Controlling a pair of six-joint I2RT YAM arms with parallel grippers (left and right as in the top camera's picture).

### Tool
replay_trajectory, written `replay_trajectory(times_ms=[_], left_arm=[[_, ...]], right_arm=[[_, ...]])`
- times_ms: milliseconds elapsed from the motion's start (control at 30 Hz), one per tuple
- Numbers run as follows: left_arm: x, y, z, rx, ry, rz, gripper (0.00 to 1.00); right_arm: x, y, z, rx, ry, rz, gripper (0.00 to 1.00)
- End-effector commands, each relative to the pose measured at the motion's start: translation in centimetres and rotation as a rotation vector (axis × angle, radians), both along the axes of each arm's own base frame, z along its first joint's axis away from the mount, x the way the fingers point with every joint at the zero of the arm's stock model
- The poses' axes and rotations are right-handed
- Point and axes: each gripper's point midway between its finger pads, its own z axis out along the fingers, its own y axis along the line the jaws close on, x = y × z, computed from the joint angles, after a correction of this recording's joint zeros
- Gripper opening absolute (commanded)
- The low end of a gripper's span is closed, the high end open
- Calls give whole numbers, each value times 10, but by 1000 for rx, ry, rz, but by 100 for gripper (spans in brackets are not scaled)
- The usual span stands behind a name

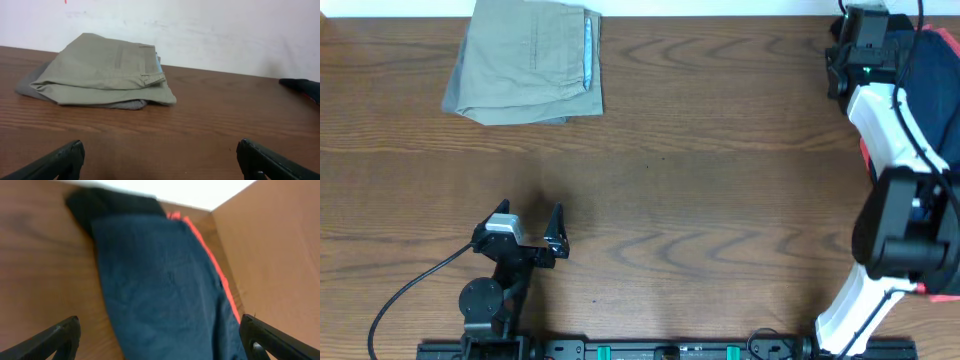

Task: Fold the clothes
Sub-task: 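Reach the right gripper to the navy trousers on the right pile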

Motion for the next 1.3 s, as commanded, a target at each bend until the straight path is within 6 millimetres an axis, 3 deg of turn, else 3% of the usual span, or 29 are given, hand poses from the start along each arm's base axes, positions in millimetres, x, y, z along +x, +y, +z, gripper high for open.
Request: replay_trajectory(times_ms=[0,267,533,800,933,1100,1267], left_arm=[[0,-1,-16,15,39,-11,98],[0,-1,-16,15,39,-11,98],[0,-1,-16,15,39,-11,98],[0,-1,-16,15,38,-11,98],[0,-1,-16,15,39,-11,98],[0,-1,-16,15,39,-11,98],[0,-1,-16,15,39,-11,98]], right_arm=[[7,-13,-20,-64,69,15,99],[17,-29,-79,-75,128,8,99],[16,-41,-114,-71,159,-10,96],[9,-59,-122,-64,168,-39,84],[5,-67,-123,-61,175,-55,71],[4,-68,-125,-50,178,-51,68],[6,-66,-124,-34,150,-66,52]])
